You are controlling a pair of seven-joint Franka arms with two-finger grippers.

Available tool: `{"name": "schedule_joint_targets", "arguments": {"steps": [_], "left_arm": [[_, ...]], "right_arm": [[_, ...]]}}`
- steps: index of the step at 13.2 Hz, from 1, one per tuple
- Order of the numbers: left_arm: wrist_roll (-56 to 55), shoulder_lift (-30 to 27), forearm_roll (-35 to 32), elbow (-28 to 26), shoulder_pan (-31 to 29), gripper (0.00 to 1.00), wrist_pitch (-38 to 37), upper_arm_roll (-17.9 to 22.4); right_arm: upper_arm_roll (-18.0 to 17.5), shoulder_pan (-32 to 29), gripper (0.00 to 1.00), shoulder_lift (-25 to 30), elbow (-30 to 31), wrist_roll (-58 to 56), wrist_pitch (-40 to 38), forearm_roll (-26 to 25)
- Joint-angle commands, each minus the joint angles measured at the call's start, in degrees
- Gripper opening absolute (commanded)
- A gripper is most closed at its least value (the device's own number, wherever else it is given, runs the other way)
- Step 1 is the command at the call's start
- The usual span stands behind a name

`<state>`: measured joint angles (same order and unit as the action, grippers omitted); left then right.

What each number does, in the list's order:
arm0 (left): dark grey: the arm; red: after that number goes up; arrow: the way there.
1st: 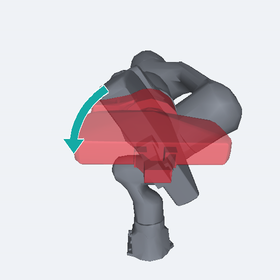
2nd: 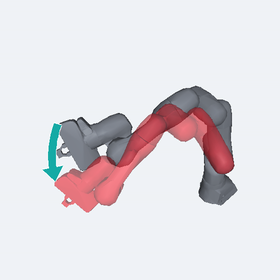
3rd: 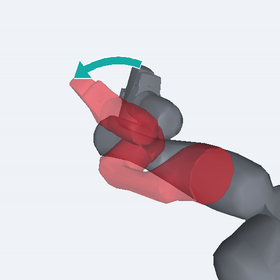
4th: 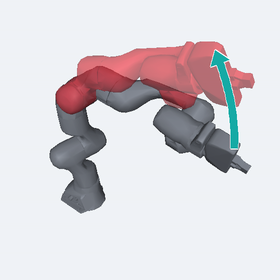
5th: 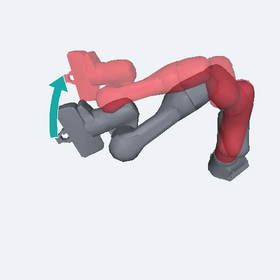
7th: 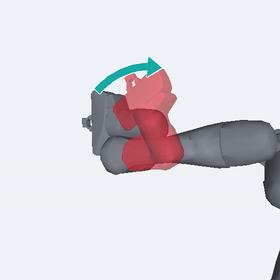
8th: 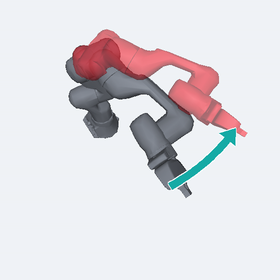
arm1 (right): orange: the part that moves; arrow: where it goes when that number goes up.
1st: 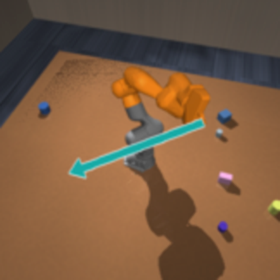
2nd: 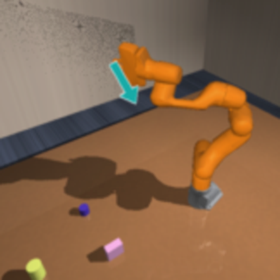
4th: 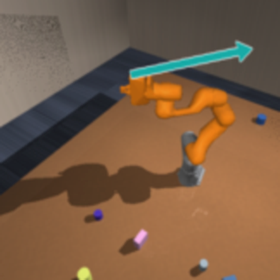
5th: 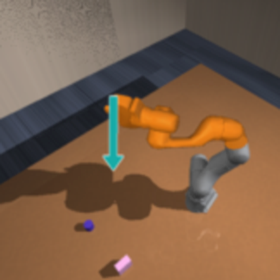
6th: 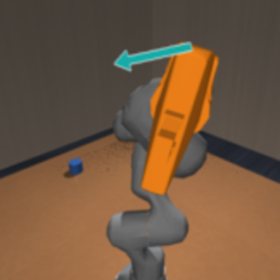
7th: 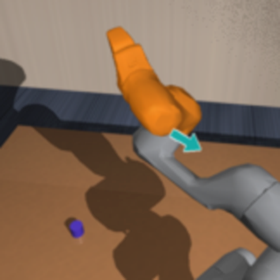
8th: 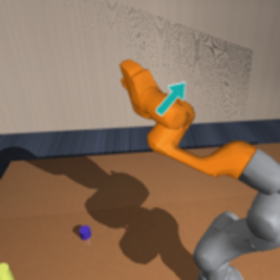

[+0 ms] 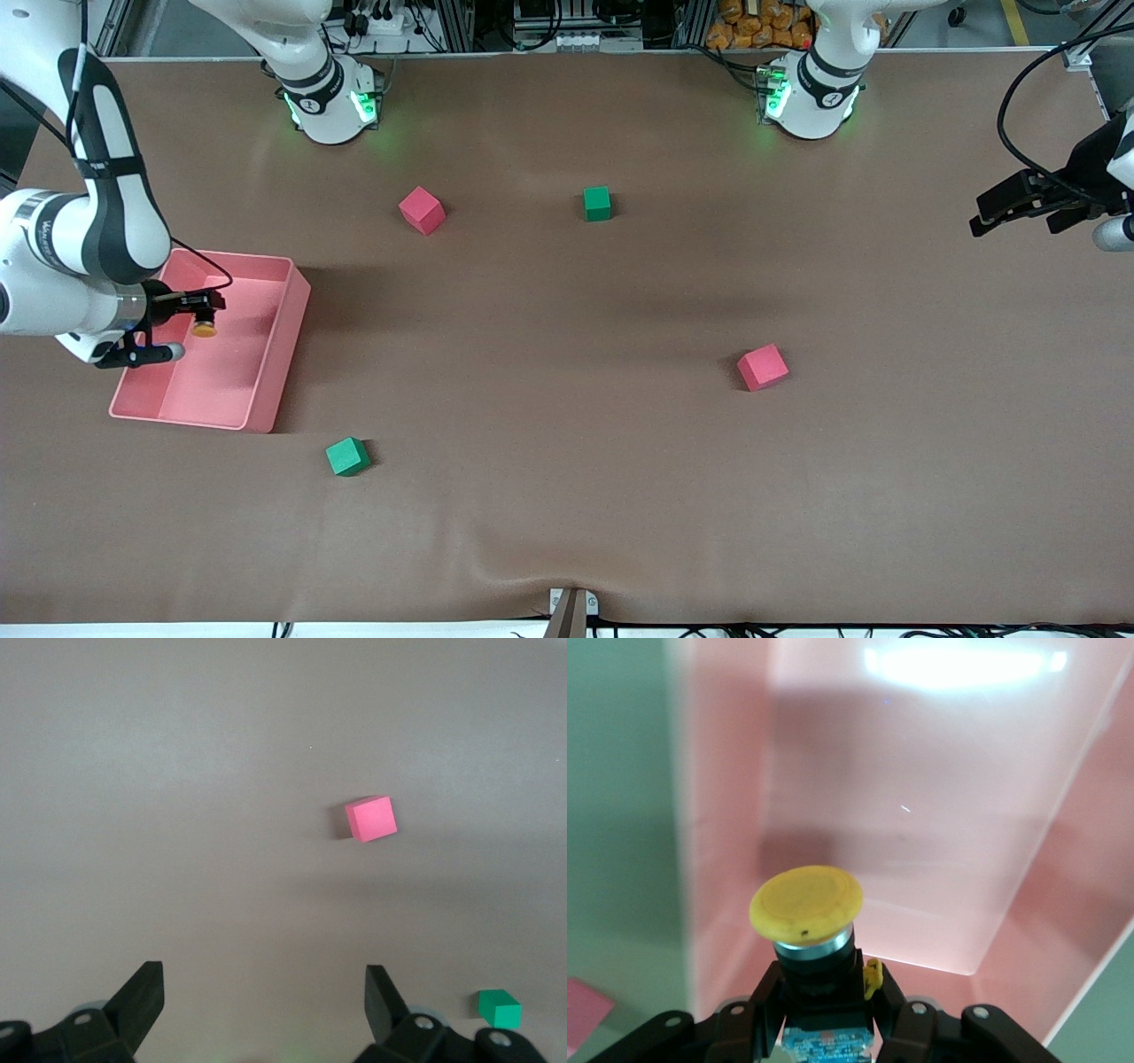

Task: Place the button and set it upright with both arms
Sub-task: 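Lift the button out of the tray with the right gripper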

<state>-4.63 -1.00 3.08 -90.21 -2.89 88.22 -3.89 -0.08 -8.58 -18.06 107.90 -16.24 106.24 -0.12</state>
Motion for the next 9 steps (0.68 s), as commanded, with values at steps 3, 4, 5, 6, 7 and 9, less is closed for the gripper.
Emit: {"name": "schedule_joint_targets", "arguments": {"steps": [3, 4, 5, 6, 7, 9], "left_arm": [[-0.12, 0.82, -0.36, 1.44, 0.17, 1.00, -1.20, -0.15], [0.06, 1.34, -0.36, 1.53, 0.08, 1.00, -1.20, -0.24], [0.23, 1.44, -0.36, 1.62, 0.08, 1.00, -1.20, -0.15], [0.24, 1.44, -0.36, 1.62, 0.08, 1.00, -1.20, -0.24], [0.24, 1.52, -0.36, 1.53, 0.08, 1.00, -1.20, -0.24], [0.32, 1.52, -0.36, 1.62, 0.17, 1.00, -1.20, -0.24]], "right_arm": [[0.16, 12.95, 0.06, -3.38, -9.53, 5.22, -2.70, 4.76], [0.25, 15.76, 0.06, -4.69, -11.47, 8.73, -2.79, 6.52], [0.25, 19.18, 0.05, -6.36, -13.05, 13.03, -2.79, 7.84], [0.25, 22.52, 0.05, -8.20, -14.02, 18.03, -2.62, 9.33], [0.25, 25.78, 0.05, -10.14, -15.51, 23.04, -2.44, 11.26], [0.25, 32.02, 0.05, -15.84, -21.91, 32.19, -2.44, 14.52]]}}
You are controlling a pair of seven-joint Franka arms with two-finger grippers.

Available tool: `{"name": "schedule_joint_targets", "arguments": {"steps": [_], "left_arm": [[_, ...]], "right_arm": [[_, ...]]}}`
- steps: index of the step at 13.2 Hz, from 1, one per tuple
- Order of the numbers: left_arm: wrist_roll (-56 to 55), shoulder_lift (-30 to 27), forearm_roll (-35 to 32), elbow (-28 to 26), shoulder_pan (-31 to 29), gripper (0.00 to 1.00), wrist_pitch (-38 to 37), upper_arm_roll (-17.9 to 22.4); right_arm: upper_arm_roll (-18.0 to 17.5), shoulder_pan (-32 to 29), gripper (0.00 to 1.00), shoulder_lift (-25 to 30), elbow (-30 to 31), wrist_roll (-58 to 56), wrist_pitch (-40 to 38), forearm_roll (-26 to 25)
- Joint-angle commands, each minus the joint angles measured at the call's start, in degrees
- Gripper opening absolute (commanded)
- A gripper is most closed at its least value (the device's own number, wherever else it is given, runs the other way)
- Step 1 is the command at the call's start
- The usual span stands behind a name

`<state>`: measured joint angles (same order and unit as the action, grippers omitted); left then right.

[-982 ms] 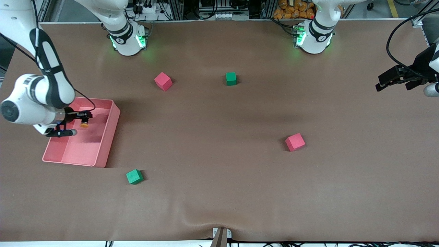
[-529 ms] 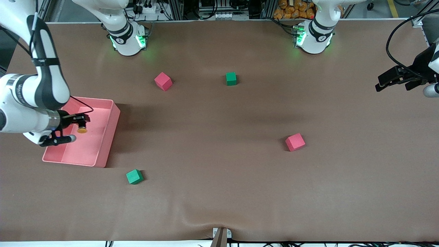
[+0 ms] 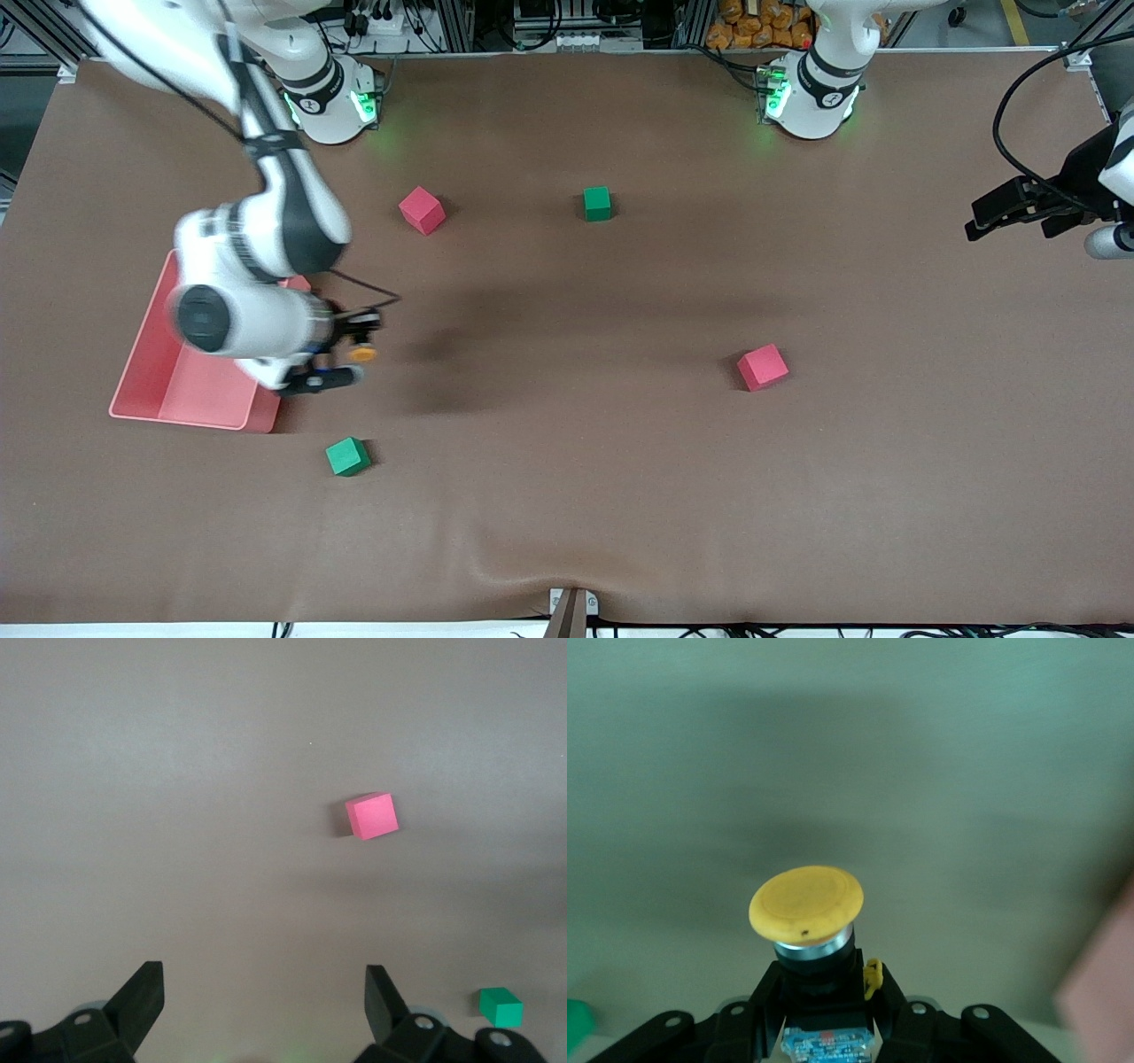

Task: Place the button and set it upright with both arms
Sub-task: 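Carry the button to the table middle with the right gripper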

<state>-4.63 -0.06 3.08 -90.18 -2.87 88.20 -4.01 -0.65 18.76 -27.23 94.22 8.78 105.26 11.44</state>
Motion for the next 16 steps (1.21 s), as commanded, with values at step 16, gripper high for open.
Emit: {"name": "schedule_joint_targets", "arguments": {"steps": [16], "left_arm": [[0.59, 1.82, -0.18, 1.41, 0.41, 1.00, -1.18, -0.12]], "right_arm": [[-0.94, 15.43, 0.00, -31.92, -33.66, 28.31, 9.87, 7.81]]}}
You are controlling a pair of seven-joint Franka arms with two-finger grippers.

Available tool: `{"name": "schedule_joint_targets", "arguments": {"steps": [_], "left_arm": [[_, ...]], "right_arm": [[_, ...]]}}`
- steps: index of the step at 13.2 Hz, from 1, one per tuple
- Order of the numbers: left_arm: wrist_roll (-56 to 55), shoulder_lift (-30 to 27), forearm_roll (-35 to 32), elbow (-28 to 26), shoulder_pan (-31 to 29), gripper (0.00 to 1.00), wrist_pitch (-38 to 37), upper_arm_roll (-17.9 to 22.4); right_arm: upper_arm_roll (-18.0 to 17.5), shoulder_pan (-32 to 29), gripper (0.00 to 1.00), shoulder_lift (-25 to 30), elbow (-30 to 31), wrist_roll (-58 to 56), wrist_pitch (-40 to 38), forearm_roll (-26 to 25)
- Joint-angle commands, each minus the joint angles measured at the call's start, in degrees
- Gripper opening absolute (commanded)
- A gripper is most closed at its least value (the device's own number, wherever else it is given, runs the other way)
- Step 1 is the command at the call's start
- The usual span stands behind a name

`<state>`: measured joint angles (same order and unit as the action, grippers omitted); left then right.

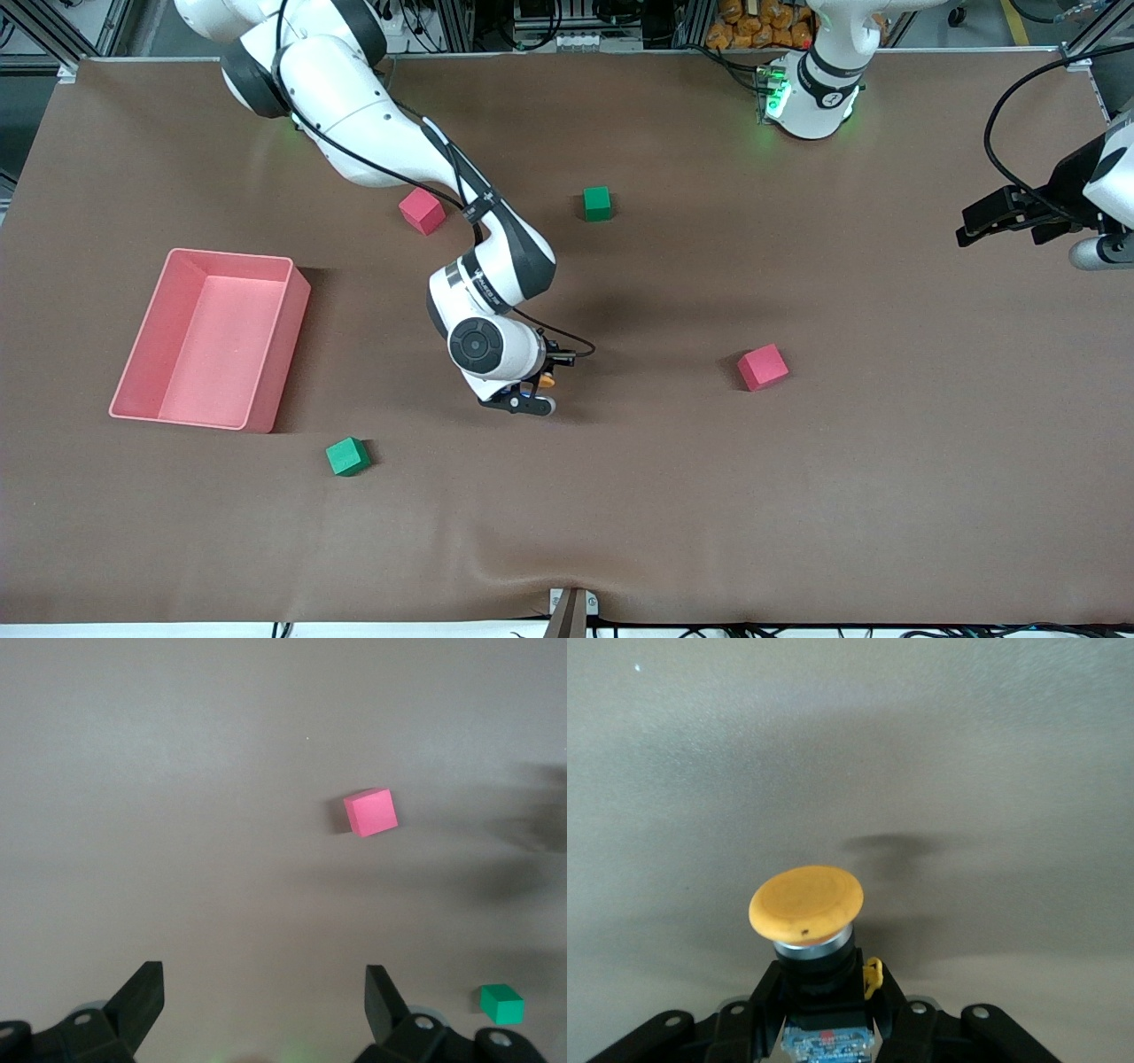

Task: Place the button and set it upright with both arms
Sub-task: 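Carry the button to the table middle with the right gripper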

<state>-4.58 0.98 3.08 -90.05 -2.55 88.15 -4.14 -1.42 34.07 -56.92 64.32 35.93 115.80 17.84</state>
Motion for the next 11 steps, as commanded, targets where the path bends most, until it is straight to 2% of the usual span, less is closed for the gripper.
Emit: {"name": "schedule_joint_targets", "arguments": {"steps": [1, 11], "left_arm": [[0.45, 0.78, -0.27, 1.29, 0.08, 1.00, -1.14, 0.01], [0.28, 0.87, -0.10, 1.37, 0.17, 1.00, -1.14, 0.01]], "right_arm": [[-0.16, 0.12, 0.00, -2.49, -3.76, 1.16, -0.66, 1.41], [-0.07, -0.24, 0.00, -3.72, -3.85, 0.45, 2.15, 1.41]]}}
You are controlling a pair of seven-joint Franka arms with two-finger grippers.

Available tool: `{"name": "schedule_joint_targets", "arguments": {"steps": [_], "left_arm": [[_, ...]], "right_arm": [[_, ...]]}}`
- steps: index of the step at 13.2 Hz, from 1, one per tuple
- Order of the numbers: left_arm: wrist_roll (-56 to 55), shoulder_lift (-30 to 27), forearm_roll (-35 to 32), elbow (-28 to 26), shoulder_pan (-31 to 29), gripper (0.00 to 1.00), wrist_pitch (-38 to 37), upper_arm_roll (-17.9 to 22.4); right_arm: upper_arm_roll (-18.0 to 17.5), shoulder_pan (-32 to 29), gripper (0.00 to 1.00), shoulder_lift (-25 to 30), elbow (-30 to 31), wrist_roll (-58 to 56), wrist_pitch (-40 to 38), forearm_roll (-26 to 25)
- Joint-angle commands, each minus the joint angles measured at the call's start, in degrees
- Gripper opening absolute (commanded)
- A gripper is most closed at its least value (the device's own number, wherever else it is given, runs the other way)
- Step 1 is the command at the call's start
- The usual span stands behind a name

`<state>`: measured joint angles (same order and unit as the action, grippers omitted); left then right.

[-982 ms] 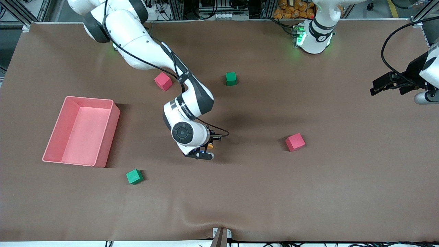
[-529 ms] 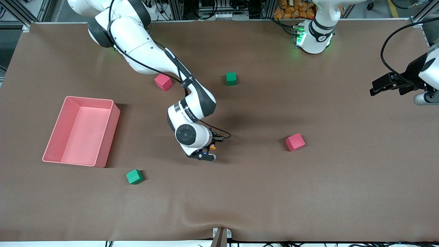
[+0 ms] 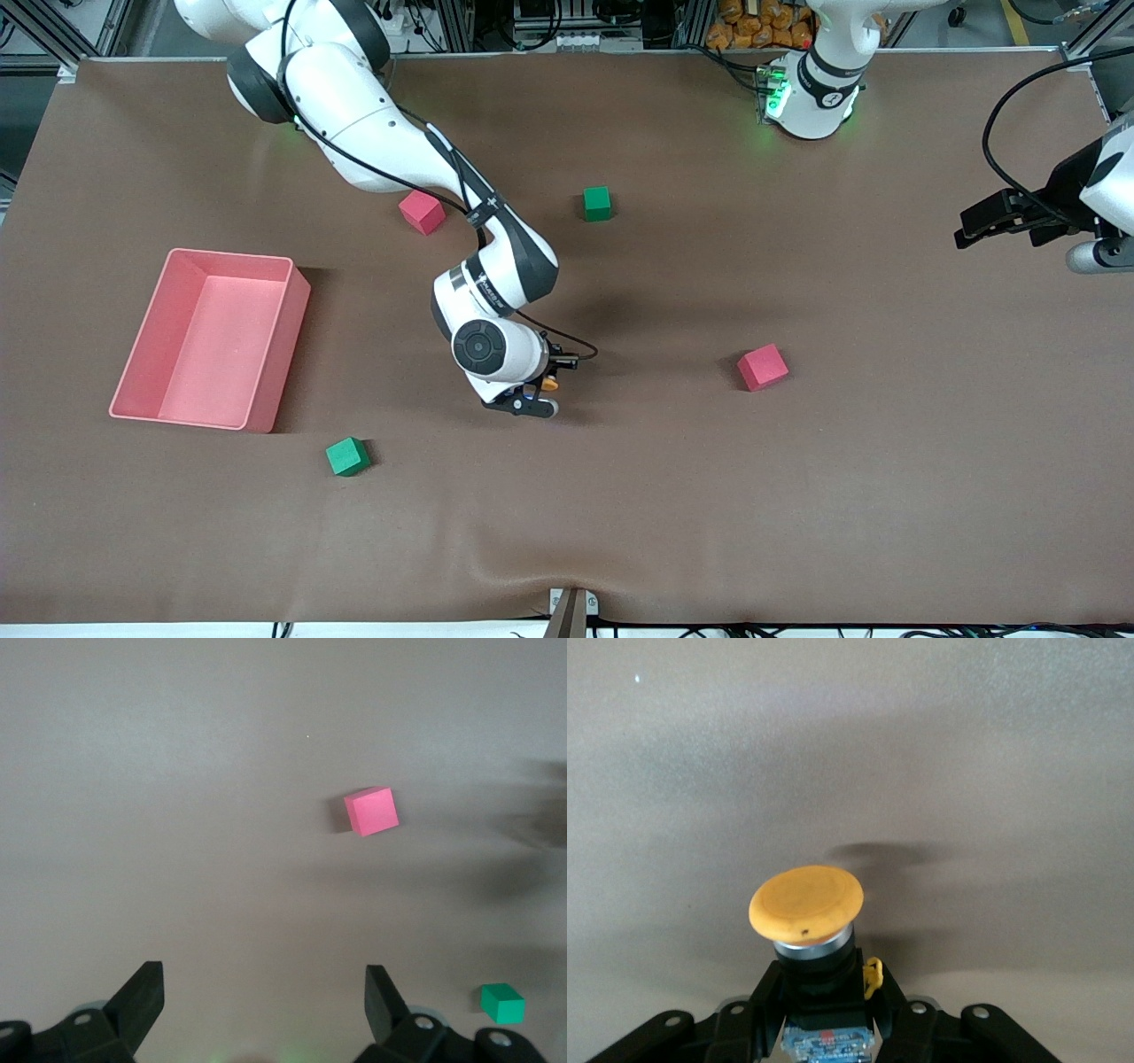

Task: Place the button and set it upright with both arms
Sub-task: 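Carry the button to the table middle with the right gripper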

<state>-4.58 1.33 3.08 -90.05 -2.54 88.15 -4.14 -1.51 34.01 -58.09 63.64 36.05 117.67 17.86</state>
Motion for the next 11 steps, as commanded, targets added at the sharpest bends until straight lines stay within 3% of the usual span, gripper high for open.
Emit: {"name": "schedule_joint_targets", "arguments": {"steps": [1, 11], "left_arm": [[0.28, 0.51, -0.09, 1.37, 0.17, 1.00, -1.14, 0.01], [0.28, 0.51, -0.09, 1.37, 0.17, 1.00, -1.14, 0.01]], "right_arm": [[0.02, -0.09, 0.00, -2.72, -3.17, 0.33, 0.28, 1.38], [0.11, 0.35, 0.00, -2.29, -2.90, 0.95, -2.53, 1.30]]}}
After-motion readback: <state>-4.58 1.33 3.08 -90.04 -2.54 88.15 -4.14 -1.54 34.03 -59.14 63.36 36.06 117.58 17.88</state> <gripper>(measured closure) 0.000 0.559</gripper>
